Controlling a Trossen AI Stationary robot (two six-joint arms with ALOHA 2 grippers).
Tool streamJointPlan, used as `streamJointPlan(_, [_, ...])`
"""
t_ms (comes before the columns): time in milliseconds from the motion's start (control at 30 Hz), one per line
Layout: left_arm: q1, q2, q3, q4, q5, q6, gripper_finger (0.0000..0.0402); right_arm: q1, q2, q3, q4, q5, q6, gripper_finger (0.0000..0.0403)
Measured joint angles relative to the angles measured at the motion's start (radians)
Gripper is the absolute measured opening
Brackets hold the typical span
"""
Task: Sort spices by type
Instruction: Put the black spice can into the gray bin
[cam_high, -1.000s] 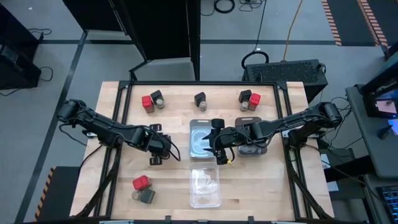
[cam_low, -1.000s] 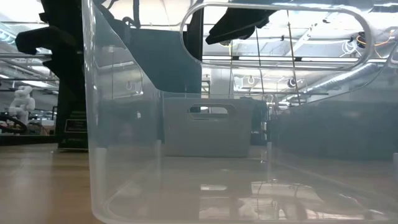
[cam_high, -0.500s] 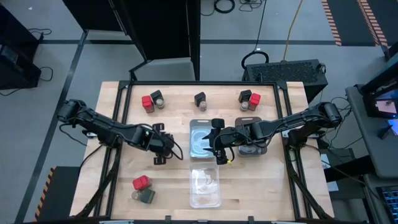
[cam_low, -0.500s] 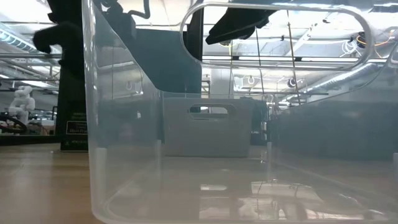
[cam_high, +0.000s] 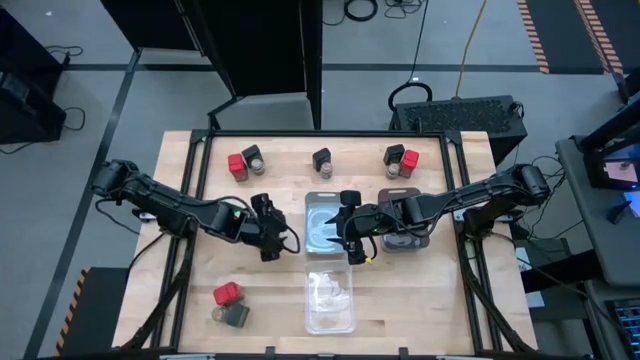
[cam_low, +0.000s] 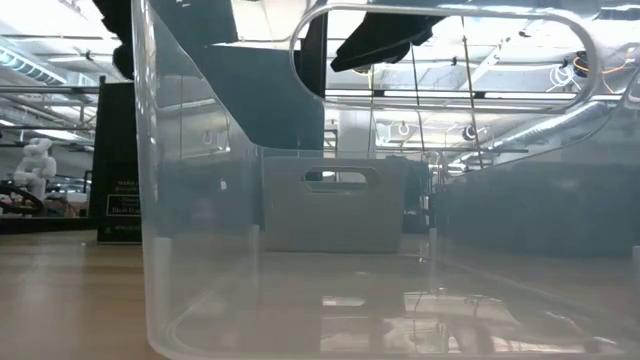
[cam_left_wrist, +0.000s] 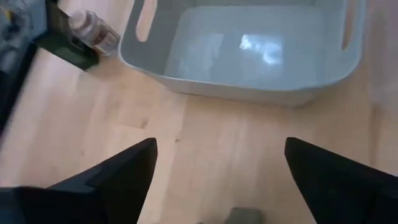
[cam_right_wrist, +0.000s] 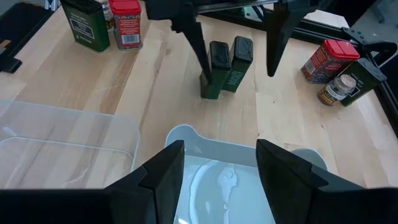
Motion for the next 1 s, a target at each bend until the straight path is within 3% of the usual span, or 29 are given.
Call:
streamJointPlan(267, [0.000, 0.000, -0.006, -0.131, 0.057, -0.034, 0.0349, 0.000, 0.000, 0.000, -0.003, 0.000, 0.002, 0.0185])
streamJointPlan(500, [0.001, -0.001, -0.057, -0.127, 0.151, -0.069, 0.0339, 0.000, 0.000, 0.000, -0.003, 0.000, 0.003, 0.0185])
streamJointPlan(1000, [0.001, -0.001, -0.058, -0.195, 0.202, -0.068, 0.0338, 0.000, 0.000, 0.000, -0.006, 0.000, 0.003, 0.0185])
